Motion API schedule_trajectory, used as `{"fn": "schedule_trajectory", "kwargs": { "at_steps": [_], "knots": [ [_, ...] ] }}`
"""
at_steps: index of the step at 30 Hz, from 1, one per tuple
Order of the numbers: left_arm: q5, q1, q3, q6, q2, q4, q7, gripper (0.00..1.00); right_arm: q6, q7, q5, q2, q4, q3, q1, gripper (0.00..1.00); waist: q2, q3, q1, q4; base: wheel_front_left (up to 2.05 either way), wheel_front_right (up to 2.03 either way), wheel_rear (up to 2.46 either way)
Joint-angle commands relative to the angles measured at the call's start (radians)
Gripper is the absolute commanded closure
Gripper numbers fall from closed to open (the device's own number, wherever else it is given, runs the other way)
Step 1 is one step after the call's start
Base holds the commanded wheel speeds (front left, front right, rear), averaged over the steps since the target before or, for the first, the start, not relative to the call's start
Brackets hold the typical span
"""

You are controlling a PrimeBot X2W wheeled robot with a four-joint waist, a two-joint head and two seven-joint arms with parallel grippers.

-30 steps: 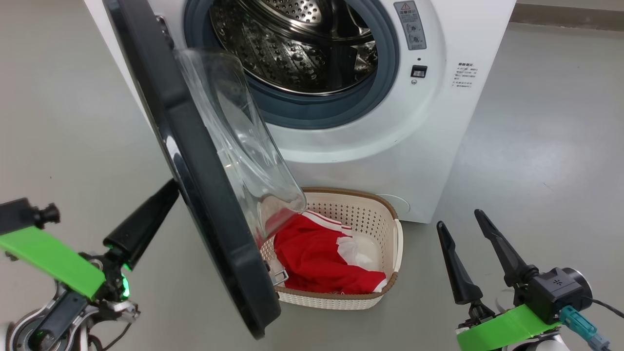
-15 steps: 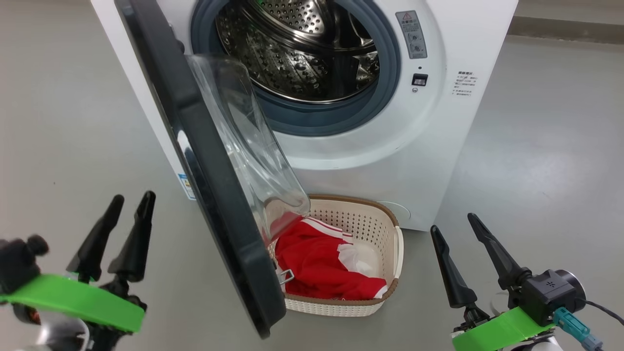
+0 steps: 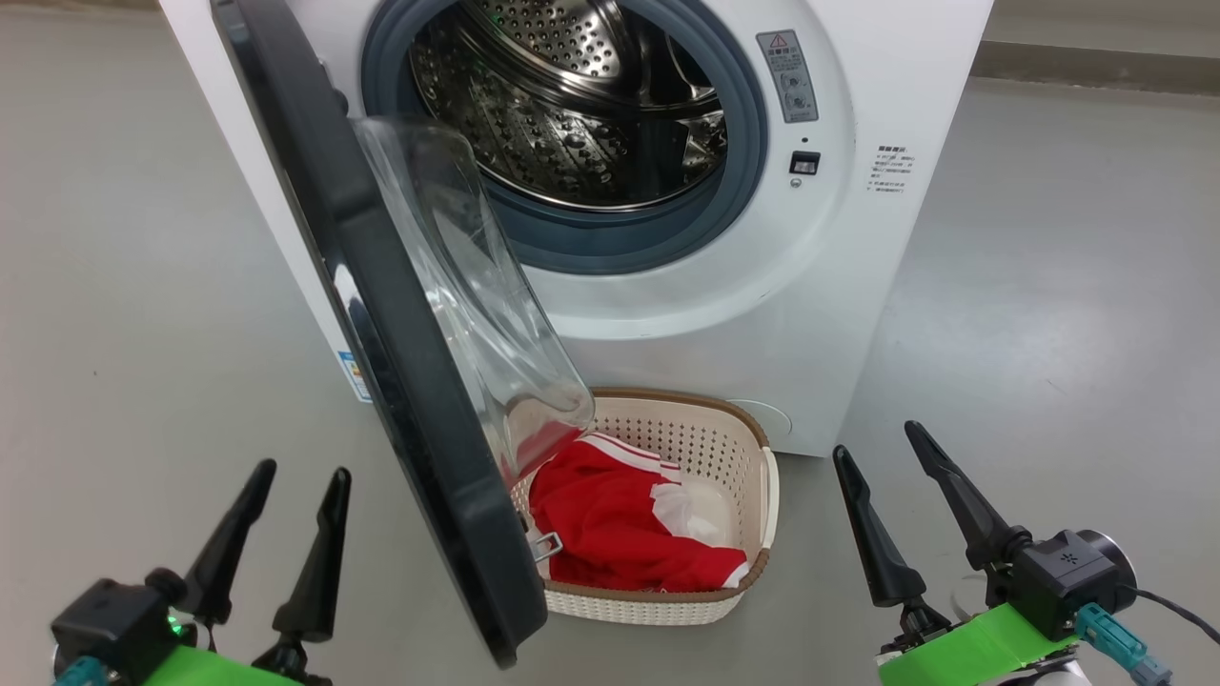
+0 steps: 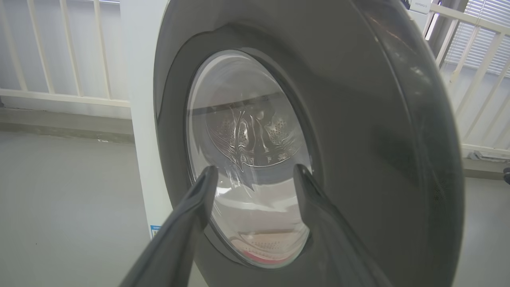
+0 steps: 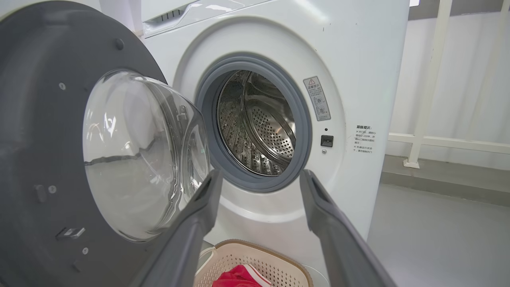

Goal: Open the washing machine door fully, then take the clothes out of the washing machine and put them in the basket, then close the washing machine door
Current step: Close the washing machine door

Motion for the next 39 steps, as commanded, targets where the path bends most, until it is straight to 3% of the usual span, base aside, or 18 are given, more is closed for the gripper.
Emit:
{"fn": "schedule_trajectory", "kwargs": {
  "at_steps": [1, 20, 39],
  "knots": [
    [0.017, -0.014, 0.026, -0.005, 0.035, -0.01, -0.019, 0.0, 0.006, -0.007, -0.006, 0.0, -0.023, 0.016, -0.016, 0.0, -0.0001, -0.001, 0.0, -0.001, 0.0, 0.0, 0.0],
    [0.05, -0.01, -0.003, -0.005, -0.021, 0.07, -0.085, 0.0, 0.006, -0.007, -0.055, 0.0, -0.031, 0.01, -0.027, 0.0, -0.0001, 0.022, 0.0, -0.004, 0.0, 0.0, 0.0],
    [0.078, -0.02, 0.006, -0.003, -0.028, 0.09, -0.089, 0.0, 0.006, -0.007, -0.048, 0.0, -0.032, 0.005, -0.026, 0.0, -0.0001, 0.021, 0.0, -0.002, 0.0, 0.0, 0.0]
  ]
}}
